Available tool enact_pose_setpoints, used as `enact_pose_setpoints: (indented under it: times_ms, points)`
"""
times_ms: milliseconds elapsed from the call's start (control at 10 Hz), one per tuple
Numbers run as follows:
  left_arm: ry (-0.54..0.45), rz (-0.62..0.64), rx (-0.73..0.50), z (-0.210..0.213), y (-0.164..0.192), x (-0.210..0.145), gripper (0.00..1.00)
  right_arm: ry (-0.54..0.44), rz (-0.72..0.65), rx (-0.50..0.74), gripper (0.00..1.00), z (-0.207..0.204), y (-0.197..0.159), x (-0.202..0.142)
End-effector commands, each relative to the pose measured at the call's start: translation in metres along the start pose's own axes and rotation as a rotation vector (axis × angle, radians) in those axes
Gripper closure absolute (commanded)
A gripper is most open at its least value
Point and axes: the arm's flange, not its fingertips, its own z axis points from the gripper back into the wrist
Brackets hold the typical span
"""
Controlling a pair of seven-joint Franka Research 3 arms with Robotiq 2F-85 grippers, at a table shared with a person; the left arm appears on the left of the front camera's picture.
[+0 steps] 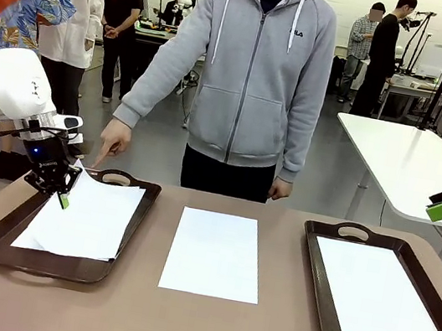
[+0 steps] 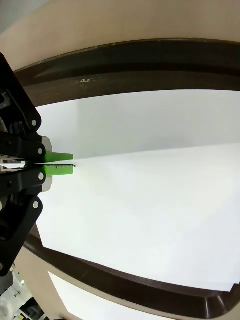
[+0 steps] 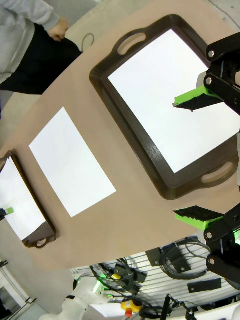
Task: Sort the A4 documents.
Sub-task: Place the A4 Paper in the designated Handle tray.
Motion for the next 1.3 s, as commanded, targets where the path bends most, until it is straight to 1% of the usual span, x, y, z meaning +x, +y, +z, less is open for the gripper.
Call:
enact_pose_setpoints:
  times_ms: [0, 200, 400, 900, 1000, 1200]
  points:
    - [-0.006, 0.030, 0.054, -0.003, -0.003, 0.001, 0.90, 0.003, 0.000, 0.004, 0.00, -0.001, 0.000, 0.000]
    - [0.003, 0.018, 0.081, 0.000, -0.002, 0.003, 0.71, 0.003, 0.000, 0.004, 0.00, -0.001, 0.000, 0.000]
    - [-0.022, 0.019, 0.116, 0.007, -0.002, 0.001, 0.53, 0.003, 0.000, 0.004, 0.00, -0.001, 0.000, 0.000]
    - [-0.036, 0.023, 0.165, 0.016, -0.003, 0.002, 0.05, 0.003, 0.000, 0.004, 0.00, -0.001, 0.000, 0.000]
    - [-0.039, 0.021, 0.168, 0.017, -0.003, 0.002, 0.00, 0.003, 0.000, 0.004, 0.00, -0.001, 0.000, 0.000]
    - [-0.044, 0.018, 0.171, 0.019, -0.003, 0.002, 0.00, 0.003, 0.000, 0.004, 0.00, -0.001, 0.000, 0.000]
